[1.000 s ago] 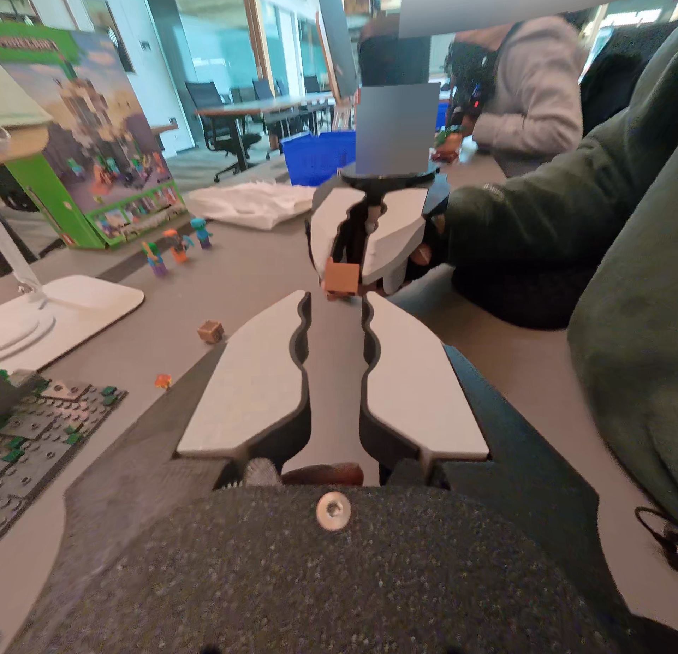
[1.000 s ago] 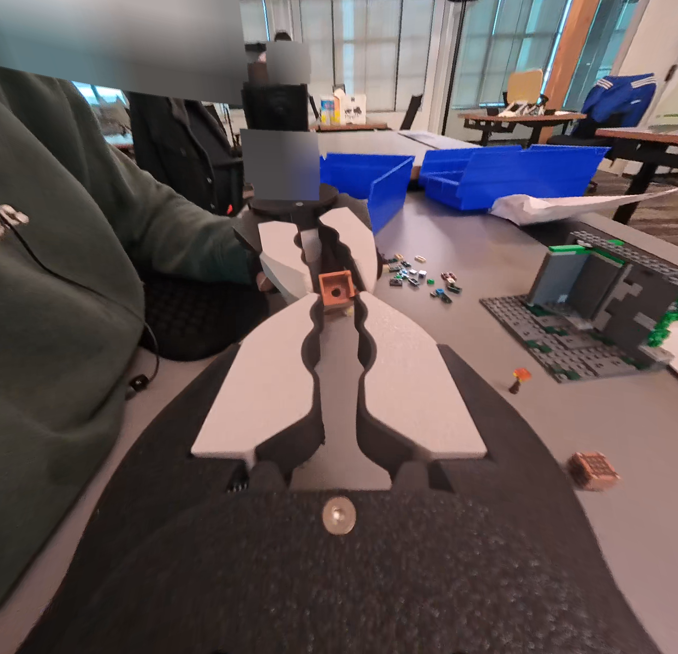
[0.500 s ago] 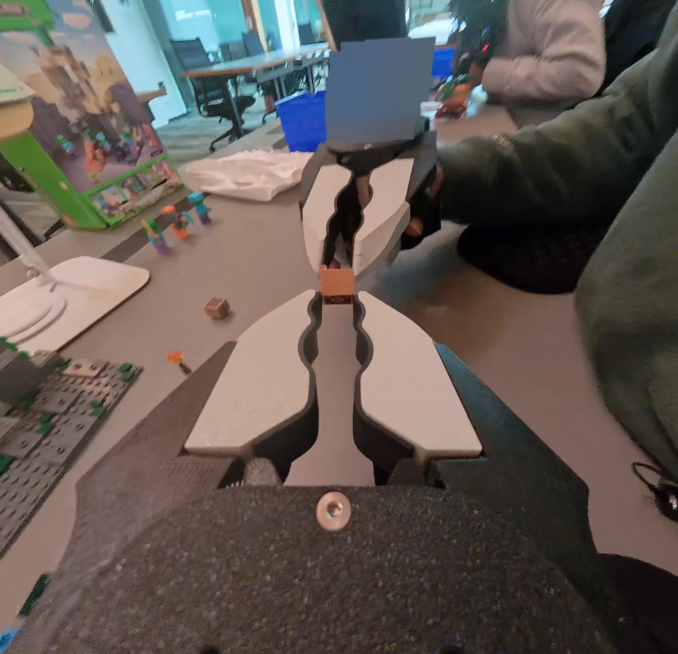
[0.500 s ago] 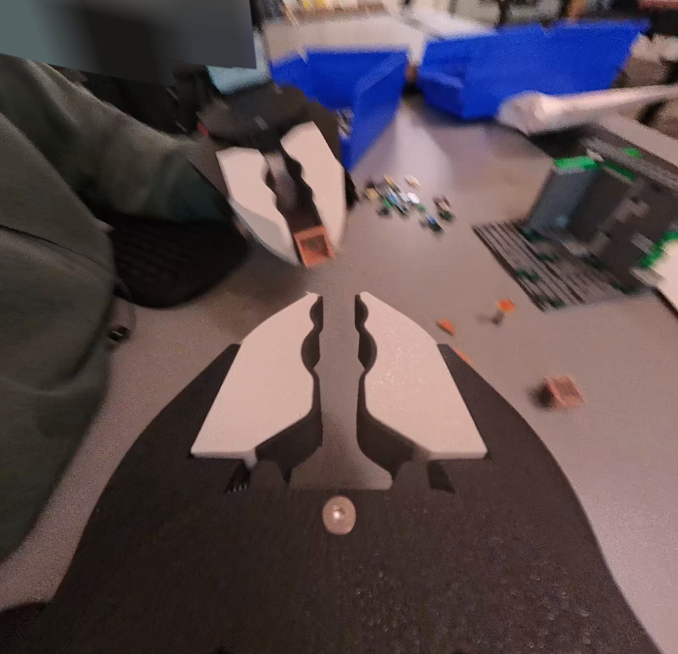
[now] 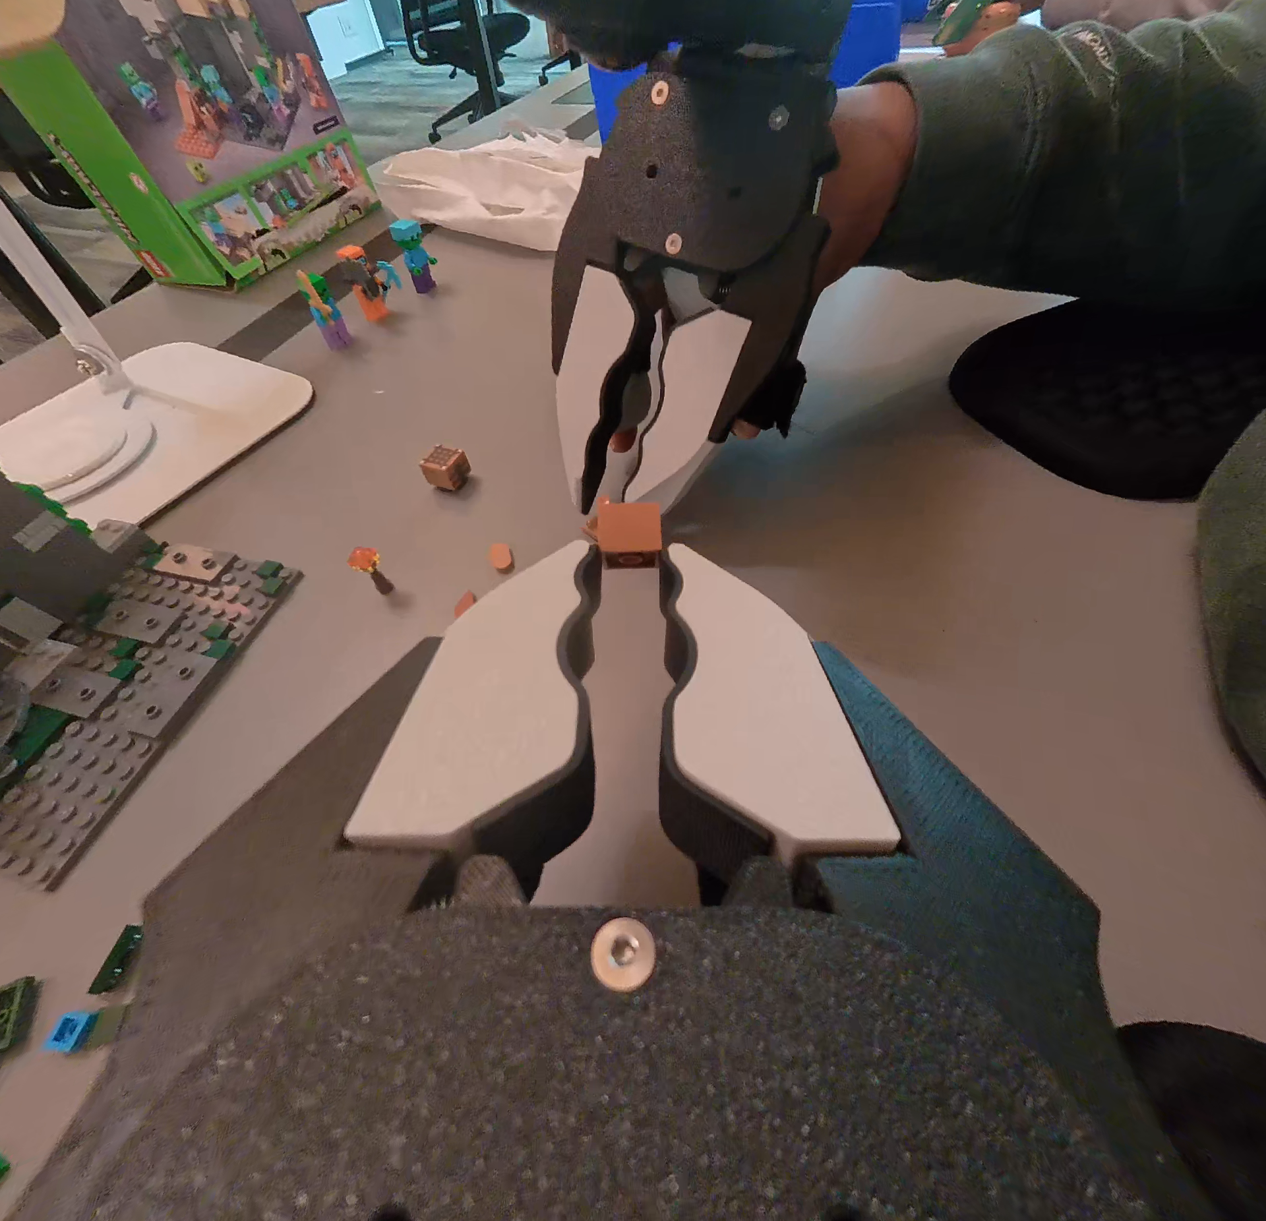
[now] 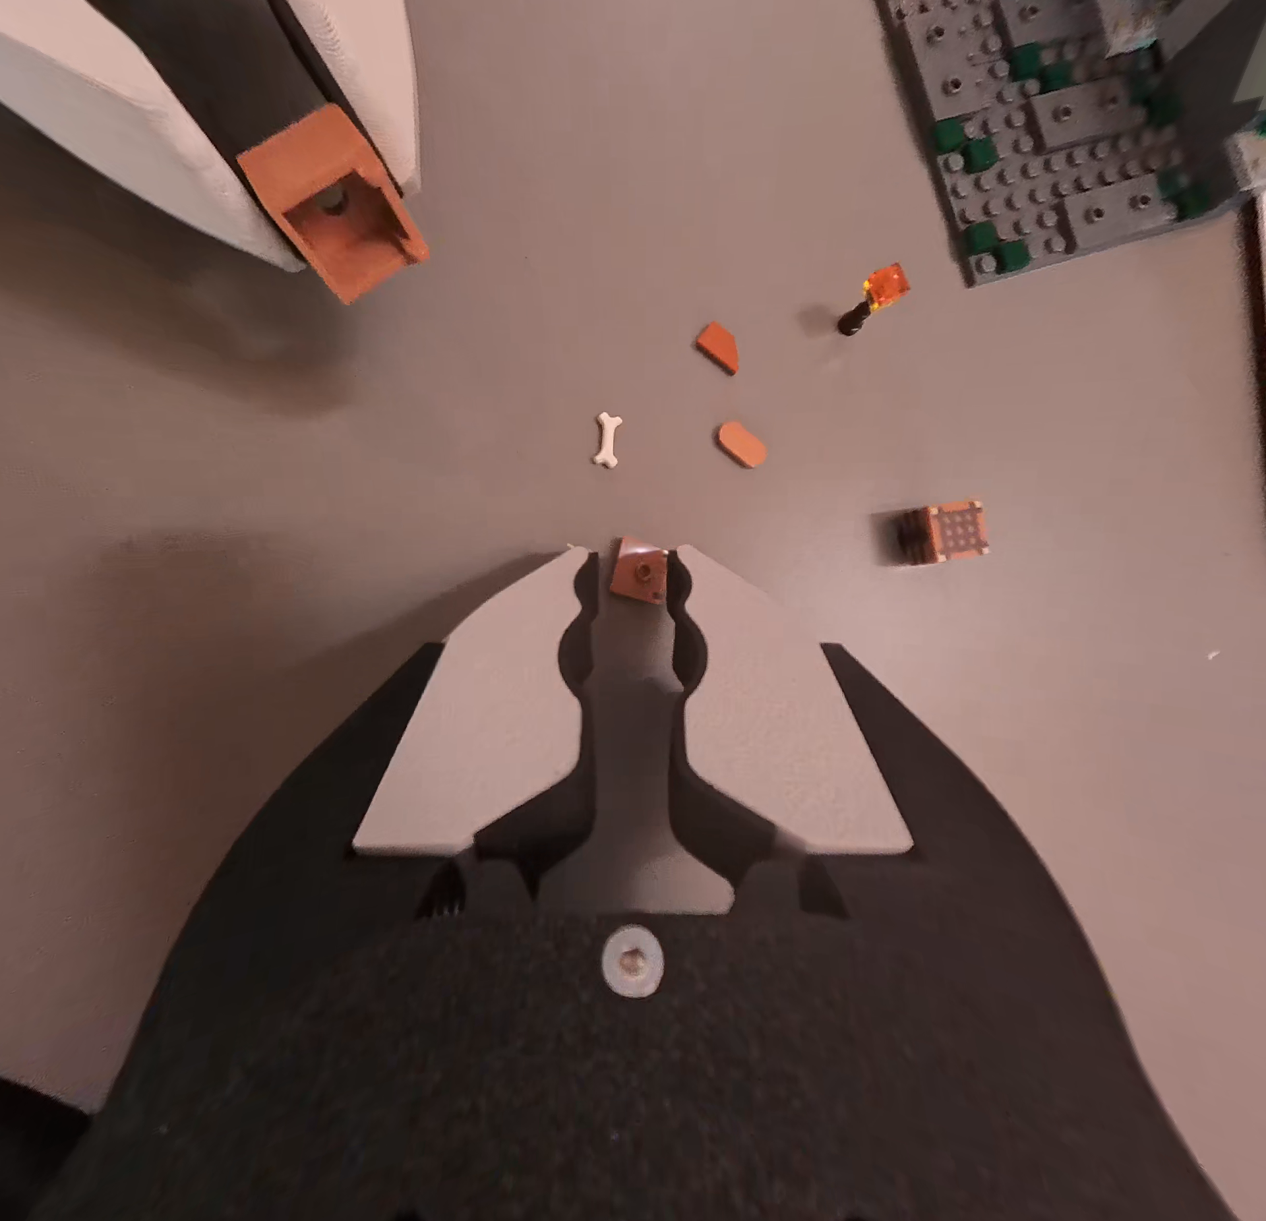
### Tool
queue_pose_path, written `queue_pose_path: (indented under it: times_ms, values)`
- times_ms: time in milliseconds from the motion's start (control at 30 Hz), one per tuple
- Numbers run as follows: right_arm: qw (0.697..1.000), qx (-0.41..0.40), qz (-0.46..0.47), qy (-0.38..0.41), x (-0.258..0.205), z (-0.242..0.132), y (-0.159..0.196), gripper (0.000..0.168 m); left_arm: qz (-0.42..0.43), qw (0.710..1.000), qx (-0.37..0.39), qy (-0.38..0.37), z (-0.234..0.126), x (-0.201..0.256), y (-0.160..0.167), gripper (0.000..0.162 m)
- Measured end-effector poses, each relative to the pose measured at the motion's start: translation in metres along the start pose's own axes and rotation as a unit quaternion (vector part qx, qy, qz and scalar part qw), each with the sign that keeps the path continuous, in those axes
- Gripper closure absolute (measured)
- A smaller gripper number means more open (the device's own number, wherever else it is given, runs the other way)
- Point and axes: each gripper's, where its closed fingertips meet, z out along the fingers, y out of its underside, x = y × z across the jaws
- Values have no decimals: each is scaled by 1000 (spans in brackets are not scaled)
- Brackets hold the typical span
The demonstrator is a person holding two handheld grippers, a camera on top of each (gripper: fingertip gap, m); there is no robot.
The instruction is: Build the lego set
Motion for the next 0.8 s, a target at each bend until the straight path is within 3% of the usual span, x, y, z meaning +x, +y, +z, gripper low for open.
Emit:
queue_pose_path:
  times_ms: [167, 400, 600, 800]
  values:
    - [998, -38, -36, 21, 3, 4, 3, 157, -4, 1000, -1, -1, 0, -1, 1, 146]
    - [999, -10, -28, -14, 0, 0, 5, 159, -3, 1000, -5, 6, 1, 3, 2, 146]
    - [984, 121, 10, -128, -27, -20, -15, 159, -7, 1000, -8, 14, 3, 5, 4, 146]
    - [921, 313, 36, -230, -51, -68, -58, 159, -24, 998, 10, 48, 3, 15, 0, 146]
